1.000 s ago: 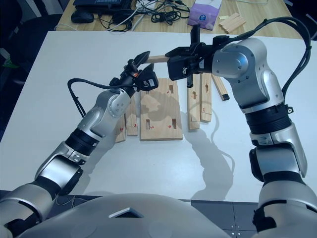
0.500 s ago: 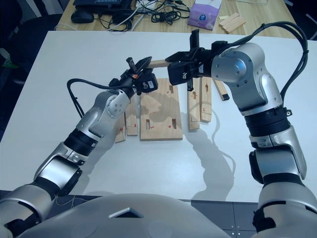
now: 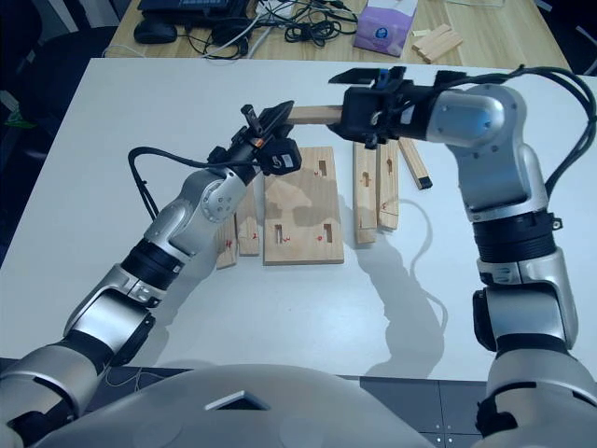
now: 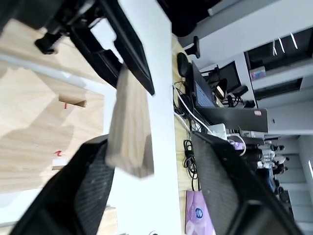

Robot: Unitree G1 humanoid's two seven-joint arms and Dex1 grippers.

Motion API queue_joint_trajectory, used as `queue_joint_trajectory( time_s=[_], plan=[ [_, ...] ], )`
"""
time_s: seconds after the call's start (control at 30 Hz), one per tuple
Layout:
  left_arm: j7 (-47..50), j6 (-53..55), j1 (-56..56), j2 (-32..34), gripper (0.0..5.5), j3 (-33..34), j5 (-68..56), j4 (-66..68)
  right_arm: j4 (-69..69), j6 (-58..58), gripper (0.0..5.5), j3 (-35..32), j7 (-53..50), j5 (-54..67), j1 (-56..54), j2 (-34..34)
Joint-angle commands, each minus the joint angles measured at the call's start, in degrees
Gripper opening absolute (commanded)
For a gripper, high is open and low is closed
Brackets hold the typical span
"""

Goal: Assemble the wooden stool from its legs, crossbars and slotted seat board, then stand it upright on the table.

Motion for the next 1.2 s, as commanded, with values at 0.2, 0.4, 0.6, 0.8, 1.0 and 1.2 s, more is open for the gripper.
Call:
queue_joint_trajectory(
  time_s=[0.2,0.4,0.6,0.8,1.0,1.2],
  plan=[
    [-1.2,1.2,1.6,-0.5,0.41,3.4,-2.5,2.3,-8.2,14.2,4.19,-16.0,-3.9,20.4,6.6,2.5],
    [9.5,3.8,-0.6,-4.9,0.41,8.9,-3.0,2.7,-19.9,27.6,5.14,-17.0,-28.0,31.8,10.8,25.0],
    [3.4,1.7,-0.2,-11.0,0.41,11.7,-15.0,0.1,-21.4,28.3,5.40,-13.2,-33.5,31.5,13.7,30.4],
    [6.1,0.8,-0.6,-12.1,0.41,13.6,-15.4,-1.4,-21.2,29.3,5.40,-14.1,-34.4,33.5,13.3,31.3],
    [-2.7,-2.9,0.0,-11.6,0.41,10.8,-19.3,-1.5,-21.3,30.1,5.40,-13.9,-28.7,36.2,12.9,27.3],
    [5.3,-3.5,-0.2,-11.7,0.41,11.7,-13.9,-1.9,-21.3,31.8,5.40,-14.6,-30.4,37.9,12.8,27.7]
  ],
)
